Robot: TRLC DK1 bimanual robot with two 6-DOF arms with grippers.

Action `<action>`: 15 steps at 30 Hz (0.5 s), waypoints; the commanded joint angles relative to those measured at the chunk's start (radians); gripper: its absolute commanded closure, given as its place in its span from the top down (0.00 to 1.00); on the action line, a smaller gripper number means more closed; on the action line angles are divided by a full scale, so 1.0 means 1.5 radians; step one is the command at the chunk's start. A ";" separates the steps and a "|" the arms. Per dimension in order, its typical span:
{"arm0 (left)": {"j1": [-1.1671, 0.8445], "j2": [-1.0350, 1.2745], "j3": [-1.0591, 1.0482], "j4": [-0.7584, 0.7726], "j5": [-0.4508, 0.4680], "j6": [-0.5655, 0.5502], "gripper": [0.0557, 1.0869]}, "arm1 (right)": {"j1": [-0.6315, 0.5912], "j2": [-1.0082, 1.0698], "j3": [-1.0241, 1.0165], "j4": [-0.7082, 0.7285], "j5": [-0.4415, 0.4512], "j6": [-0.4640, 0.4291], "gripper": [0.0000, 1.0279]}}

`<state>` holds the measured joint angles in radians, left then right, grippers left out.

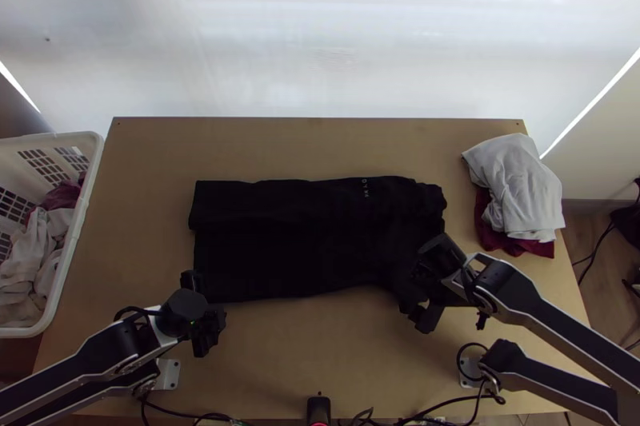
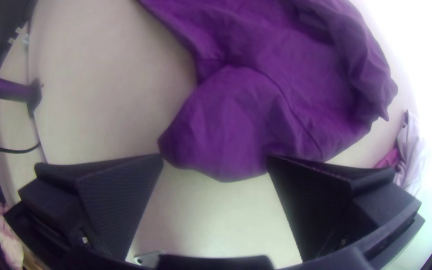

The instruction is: Fold the t-shirt

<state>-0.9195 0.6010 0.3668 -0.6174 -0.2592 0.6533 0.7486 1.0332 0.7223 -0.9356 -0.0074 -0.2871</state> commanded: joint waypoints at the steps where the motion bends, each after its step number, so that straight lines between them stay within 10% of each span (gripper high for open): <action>1: 0.006 -0.009 -0.023 0.008 0.000 0.013 0.95 | 0.078 0.002 -0.006 0.017 0.005 0.047 0.93; 15: 0.042 0.008 -0.046 0.059 0.000 0.029 0.95 | 0.087 0.087 -0.036 0.115 0.014 0.063 0.93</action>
<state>-0.8848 0.5976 0.3157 -0.5663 -0.2592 0.6788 0.8715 1.0966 0.6910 -0.8509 0.0036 -0.2050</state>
